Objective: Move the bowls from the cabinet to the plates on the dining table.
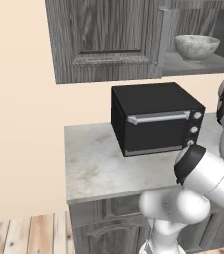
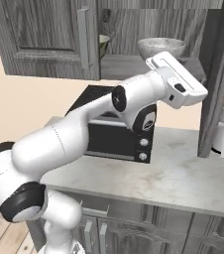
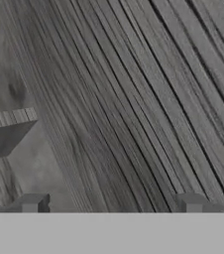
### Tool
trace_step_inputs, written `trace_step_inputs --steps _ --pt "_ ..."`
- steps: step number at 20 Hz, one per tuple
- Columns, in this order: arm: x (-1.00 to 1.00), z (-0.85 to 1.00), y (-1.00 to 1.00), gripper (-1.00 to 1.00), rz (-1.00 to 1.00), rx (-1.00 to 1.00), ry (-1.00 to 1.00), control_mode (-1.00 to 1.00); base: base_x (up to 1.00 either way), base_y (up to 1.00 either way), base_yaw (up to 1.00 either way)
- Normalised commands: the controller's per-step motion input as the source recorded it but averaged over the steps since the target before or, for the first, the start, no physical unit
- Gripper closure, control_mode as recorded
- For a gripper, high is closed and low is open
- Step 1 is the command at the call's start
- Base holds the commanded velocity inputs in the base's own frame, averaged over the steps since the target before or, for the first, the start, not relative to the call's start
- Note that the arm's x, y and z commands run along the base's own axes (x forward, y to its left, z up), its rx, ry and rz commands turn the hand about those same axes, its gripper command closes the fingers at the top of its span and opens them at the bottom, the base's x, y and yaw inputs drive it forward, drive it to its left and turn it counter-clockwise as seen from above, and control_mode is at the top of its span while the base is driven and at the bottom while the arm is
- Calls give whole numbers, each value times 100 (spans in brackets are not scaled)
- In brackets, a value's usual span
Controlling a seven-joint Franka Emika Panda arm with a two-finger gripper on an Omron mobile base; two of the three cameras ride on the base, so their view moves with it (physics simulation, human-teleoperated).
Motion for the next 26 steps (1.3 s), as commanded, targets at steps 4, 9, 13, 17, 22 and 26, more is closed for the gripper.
trace_step_inputs --steps 4,9,13,17,22,26 --pt "3 -5 -41 -100 6 5 -3 -100 0 0 0" --pt "0 -4 -34 -100 3 5 -4 -100 0 0 0" --pt "1 -9 -24 -100 4 5 -8 -100 0 0 0" --pt "4 -6 -19 -100 5 5 -8 -100 0 0 0" --pt "7 -2 -9 -100 7 4 -8 -100 0 0 0" --pt "-2 -1 5 -100 5 1 -2 -100 0 0 0"
